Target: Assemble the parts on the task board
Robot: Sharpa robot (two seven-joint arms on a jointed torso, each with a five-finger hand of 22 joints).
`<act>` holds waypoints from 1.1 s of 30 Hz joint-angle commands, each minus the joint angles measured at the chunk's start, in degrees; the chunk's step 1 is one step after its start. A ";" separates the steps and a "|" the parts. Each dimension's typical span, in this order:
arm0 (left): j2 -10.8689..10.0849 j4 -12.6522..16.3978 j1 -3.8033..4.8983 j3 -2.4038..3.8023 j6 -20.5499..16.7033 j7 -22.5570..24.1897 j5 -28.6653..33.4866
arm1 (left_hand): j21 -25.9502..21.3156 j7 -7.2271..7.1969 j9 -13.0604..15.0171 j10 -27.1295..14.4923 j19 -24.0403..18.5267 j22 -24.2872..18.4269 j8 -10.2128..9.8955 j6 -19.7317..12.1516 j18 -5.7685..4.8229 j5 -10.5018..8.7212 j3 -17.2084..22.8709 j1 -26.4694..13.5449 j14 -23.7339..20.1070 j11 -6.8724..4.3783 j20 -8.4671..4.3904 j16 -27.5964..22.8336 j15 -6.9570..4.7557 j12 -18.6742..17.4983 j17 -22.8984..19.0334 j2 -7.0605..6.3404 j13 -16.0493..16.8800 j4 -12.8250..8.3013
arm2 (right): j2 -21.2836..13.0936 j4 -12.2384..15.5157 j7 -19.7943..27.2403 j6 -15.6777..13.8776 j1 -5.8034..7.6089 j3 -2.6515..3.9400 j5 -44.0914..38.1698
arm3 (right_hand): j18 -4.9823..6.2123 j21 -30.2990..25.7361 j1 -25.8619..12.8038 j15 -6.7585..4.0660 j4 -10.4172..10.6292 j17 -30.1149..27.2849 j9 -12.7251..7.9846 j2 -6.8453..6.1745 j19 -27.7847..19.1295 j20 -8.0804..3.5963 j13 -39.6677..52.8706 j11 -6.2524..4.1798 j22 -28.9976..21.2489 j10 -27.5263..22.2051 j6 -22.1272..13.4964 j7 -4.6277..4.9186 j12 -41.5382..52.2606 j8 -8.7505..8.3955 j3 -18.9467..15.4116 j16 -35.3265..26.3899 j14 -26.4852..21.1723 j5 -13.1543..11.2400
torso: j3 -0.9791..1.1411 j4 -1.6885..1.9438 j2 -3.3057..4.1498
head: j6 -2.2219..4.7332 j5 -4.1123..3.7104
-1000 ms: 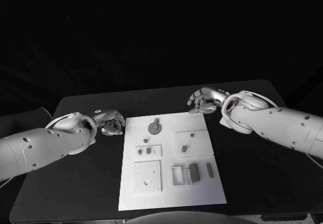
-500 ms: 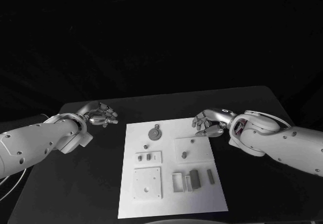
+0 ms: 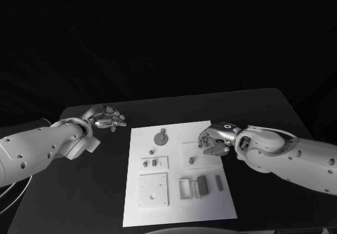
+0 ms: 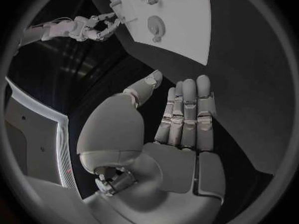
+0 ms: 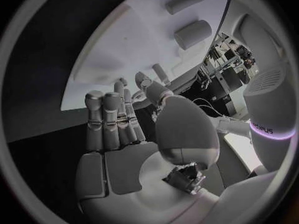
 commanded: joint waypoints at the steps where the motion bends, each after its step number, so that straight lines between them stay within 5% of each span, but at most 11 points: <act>1: 0.16 0.24 0.06 0.02 0.47 0.86 1.72 | -0.41 0.22 0.06 0.30 0.26 -0.37 0.39 -0.05 2.67 -0.18 -0.44 -0.41 0.59 -0.04 -0.26 -0.55 -0.07 0.13 -0.11 0.46 -0.06 -0.08 | 0.69 -0.24 -1.72 0.30 -0.25 -0.02 -5.16 | 4.83 -0.18 -0.14 0.04 -0.09 -0.20 -0.16 -0.64 0.12 -0.35 -0.75 0.17 -0.12 0.17 0.08 0.05 -1.14 -0.10 -0.19 -0.56 -0.27 -0.05 | -0.10 0.10 0.07 | -0.25 0.02; 25: 0.29 0.22 0.05 0.02 0.89 0.17 1.92 | -1.19 0.49 0.02 0.48 1.06 -0.99 0.28 -0.82 2.49 -0.17 -1.16 -0.48 1.45 -0.12 -0.44 -1.48 -0.16 0.20 0.01 0.82 -0.07 -0.10 | 3.38 -2.06 -4.47 -0.61 -0.79 -0.23 -8.00 | 4.83 -0.96 0.34 0.34 -0.20 -0.06 -1.03 -0.09 -0.26 -0.21 -2.81 0.46 -0.24 1.54 -0.36 0.34 -4.16 -0.68 0.15 -1.05 -0.92 -0.04 | -0.19 0.10 0.05 | -0.92 0.11; 33: 0.34 0.15 0.05 0.02 1.05 -0.01 1.97 | -1.28 0.54 0.02 0.45 1.26 -1.04 0.28 -0.94 2.46 -0.17 -1.29 -0.62 1.63 -0.12 -0.48 -1.60 -0.18 0.18 0.11 1.01 -0.08 0.09 | 3.88 -2.78 -4.37 1.01 -0.79 -0.24 -8.00 | 4.83 -1.06 0.84 0.12 -0.27 0.04 -1.02 1.89 -0.34 -0.15 -2.95 0.21 -0.16 2.74 0.67 -0.07 -4.34 -0.17 0.38 -1.09 -0.96 -0.04 | -0.16 0.06 0.06 | -1.06 0.17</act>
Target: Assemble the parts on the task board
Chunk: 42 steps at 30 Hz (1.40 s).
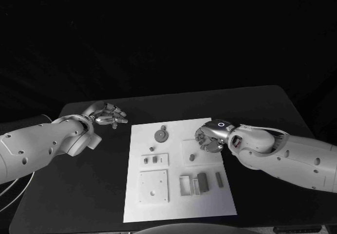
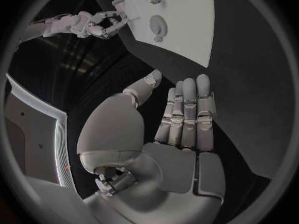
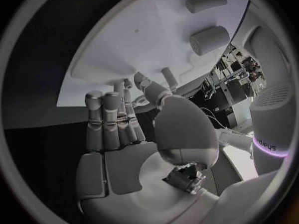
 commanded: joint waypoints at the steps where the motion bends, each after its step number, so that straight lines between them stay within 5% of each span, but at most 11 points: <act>1: 0.13 0.06 0.06 0.03 0.74 0.09 0.49 | -0.27 0.07 0.03 0.35 0.33 -0.07 0.05 -0.41 2.47 -0.18 -0.37 -0.16 0.50 -0.10 0.02 -0.32 0.04 0.17 0.07 0.56 -0.10 0.17 | 0.26 -0.44 -0.27 2.03 -0.08 -0.06 -1.00 | 4.88 -0.39 0.07 -0.22 -0.07 0.11 0.00 1.41 -0.20 -0.04 -0.02 -0.02 0.06 0.90 0.94 -0.21 -0.06 0.27 0.26 -0.17 -0.22 -0.04 | 0.06 -0.04 -0.01 | -0.06 0.01; 6: 0.17 0.05 0.06 0.03 1.00 -0.06 0.50 | -0.31 0.08 0.03 0.30 0.42 -0.08 0.06 -0.44 2.46 -0.17 -0.42 -0.24 0.59 -0.10 -0.01 -0.37 0.04 0.14 0.12 0.64 -0.11 0.28 | 0.68 -0.79 -0.13 3.15 -0.08 -0.08 -1.17 | 4.88 -0.28 0.26 -0.61 -0.22 0.19 0.12 4.25 -0.27 -0.02 0.01 -0.45 0.27 2.41 2.24 -0.81 0.09 0.90 0.45 -0.13 -0.03 -0.04 | 0.08 -0.05 0.00 | -0.16 -0.01; 11: 0.22 0.00 0.06 0.04 1.01 -0.19 0.50 | -0.33 0.09 0.03 0.25 0.50 -0.09 0.08 -0.47 2.45 -0.17 -0.47 -0.32 0.66 -0.09 -0.03 -0.41 0.03 0.12 0.17 0.70 -0.13 0.40 | 1.12 -1.03 -0.02 3.76 -0.08 -0.12 -1.28 | 4.88 -0.19 0.30 -0.88 -0.19 0.24 0.15 5.74 -0.36 0.00 -0.01 -0.75 0.46 3.43 3.16 -1.21 0.07 1.29 0.73 -0.14 0.09 -0.04 | 0.10 -0.05 -0.01 | -0.26 0.00; 15: 0.23 -0.01 0.06 0.04 1.16 -0.33 0.50 | -0.33 0.09 0.03 0.21 0.58 -0.08 0.07 -0.50 2.46 -0.16 -0.48 -0.30 0.73 -0.09 -0.07 -0.42 0.02 0.10 0.22 0.72 -0.14 0.43 | 1.43 -1.23 0.01 4.15 -0.12 -0.21 -1.28 | 4.88 -0.24 0.61 -1.07 1.24 0.22 -0.12 4.58 -0.11 0.17 -0.27 -0.95 0.55 4.51 3.96 -1.40 -0.48 1.36 5.25 -0.33 0.34 -0.05 | 0.08 -0.02 -0.02 | -0.31 0.02; 42: 0.01 0.00 0.06 0.04 0.93 -0.76 0.05 | -0.23 0.16 -0.02 -0.05 1.31 0.09 0.09 -0.74 2.55 -0.14 -0.50 0.28 1.44 -0.12 -0.26 -0.34 -0.07 0.05 0.72 0.70 -0.22 0.39 | 1.40 -1.08 -0.91 5.69 -0.95 -0.42 -3.15 | 4.88 -0.41 0.18 -1.04 0.31 0.19 -0.08 2.91 0.01 0.08 -0.70 -0.89 0.70 4.90 4.86 -1.76 -1.72 1.74 6.90 -0.85 0.16 -0.05 | 0.12 -0.09 -0.01 | -0.99 0.18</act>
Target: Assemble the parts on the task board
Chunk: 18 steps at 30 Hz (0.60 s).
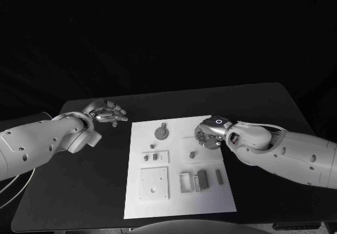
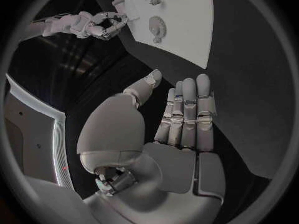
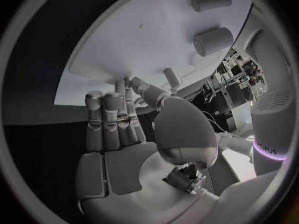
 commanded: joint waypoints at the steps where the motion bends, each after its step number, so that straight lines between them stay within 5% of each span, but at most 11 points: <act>1: 0.04 0.09 0.06 0.04 0.28 0.20 0.01 | -0.23 0.03 0.00 -0.16 0.40 0.10 0.10 -0.46 2.59 -0.18 -0.24 0.29 0.35 0.00 0.05 -0.12 -0.10 0.05 0.11 0.24 -0.06 0.13 | -0.02 -0.14 -0.54 4.38 -0.89 -0.65 -1.04 | 4.88 -0.27 -0.26 -0.32 -0.12 -0.01 0.14 -0.30 -0.19 -0.12 -0.76 0.03 0.02 0.41 0.50 -0.04 -0.34 0.30 0.28 -0.29 -0.15 -0.02 | 0.02 -0.02 0.01 | -0.12 -0.10; 12: -0.05 0.02 0.06 0.04 0.09 0.23 -0.03 | -0.21 0.04 -0.02 -0.18 0.56 0.15 0.11 -0.49 2.62 -0.16 -0.20 0.45 0.50 -0.02 0.01 -0.10 -0.13 0.06 0.24 0.29 -0.07 0.12 | -0.20 -0.03 -0.80 4.54 -0.96 -0.66 -1.17 | 4.88 -0.38 -0.65 -0.44 -0.03 -0.07 0.35 -0.28 -0.02 -0.13 -0.81 -0.10 -0.01 0.91 0.90 -0.25 -0.57 0.57 0.35 -0.46 0.00 -0.02 | 0.02 0.01 0.02 | -0.36 -0.21; 18: -0.07 -0.10 0.06 0.04 -0.01 0.22 -0.08 | -0.21 0.06 -0.04 -0.19 0.65 0.19 0.10 -0.55 2.64 -0.15 -0.13 0.65 0.58 -0.04 -0.01 -0.12 -0.15 0.07 0.34 0.31 -0.08 0.07 | -0.32 0.25 -0.80 4.91 -1.05 -0.67 -1.17 | 4.88 -0.63 0.13 0.04 -0.69 -0.17 0.61 -2.37 -0.03 -0.27 -1.52 0.44 -0.06 -0.30 0.79 -0.30 -2.17 0.64 0.38 -0.80 0.00 -0.02 | 0.02 0.01 0.01 | -0.38 -0.25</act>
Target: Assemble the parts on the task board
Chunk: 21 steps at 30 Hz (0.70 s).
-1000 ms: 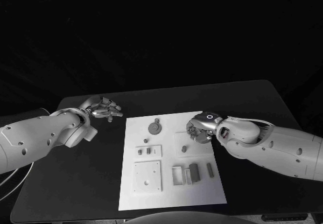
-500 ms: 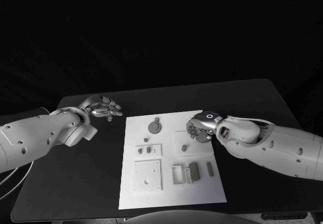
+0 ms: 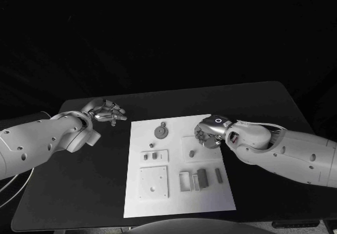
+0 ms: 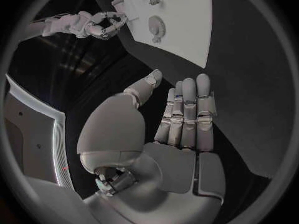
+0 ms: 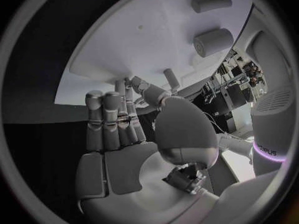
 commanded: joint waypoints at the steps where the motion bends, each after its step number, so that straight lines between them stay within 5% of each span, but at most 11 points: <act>1: 0.01 0.00 0.06 0.04 0.04 0.26 -0.05 | -0.21 -0.02 -0.04 -0.26 0.37 0.08 0.10 -0.42 2.65 -0.15 -0.13 0.45 0.39 0.03 0.09 -0.12 0.05 0.07 0.08 0.09 -0.09 0.07 | -0.15 -0.10 -0.36 4.95 -0.98 -0.71 -0.48 | 4.87 -0.26 0.53 0.07 -0.43 -0.05 0.17 -0.88 -0.12 -0.41 -1.21 0.19 -0.03 -0.38 0.13 -0.06 -0.77 0.33 0.10 -0.32 0.01 -0.04 | 0.00 0.01 0.00 | -0.01 -0.02; 7: -0.03 -0.05 0.06 0.04 -0.03 0.25 -0.08 | -0.20 -0.01 -0.05 -0.29 0.43 0.10 0.09 -0.45 2.66 -0.14 -0.09 0.56 0.44 0.03 0.07 -0.13 0.04 0.06 0.15 0.11 -0.10 0.04 | -0.16 -0.05 -0.67 4.58 -1.05 -0.72 -0.96 | 4.87 -0.44 2.62 0.17 -0.60 0.00 0.40 -2.14 -0.26 -0.52 -1.66 0.31 0.05 -0.19 -0.40 0.07 -1.78 0.17 0.17 -0.47 -0.04 -0.03 | -0.02 0.01 0.00 | -0.09 -0.07; 21: -0.07 -0.11 0.06 0.04 -0.22 0.25 -0.10 | -0.12 0.04 -0.11 -0.31 0.76 0.23 0.08 -0.56 2.69 -0.14 -0.07 0.73 0.77 0.01 0.03 -0.05 0.00 0.08 0.41 0.19 -0.12 0.08 | 0.16 -0.12 -0.97 2.43 -1.10 -0.72 -2.21 | 4.87 -0.25 3.36 -0.26 -0.34 0.16 1.22 -1.33 0.49 -0.53 -1.75 -0.15 0.22 1.96 0.73 -0.36 -2.19 0.92 -0.27 -0.34 0.69 -0.04 | -0.02 0.02 0.00 | -0.12 -0.15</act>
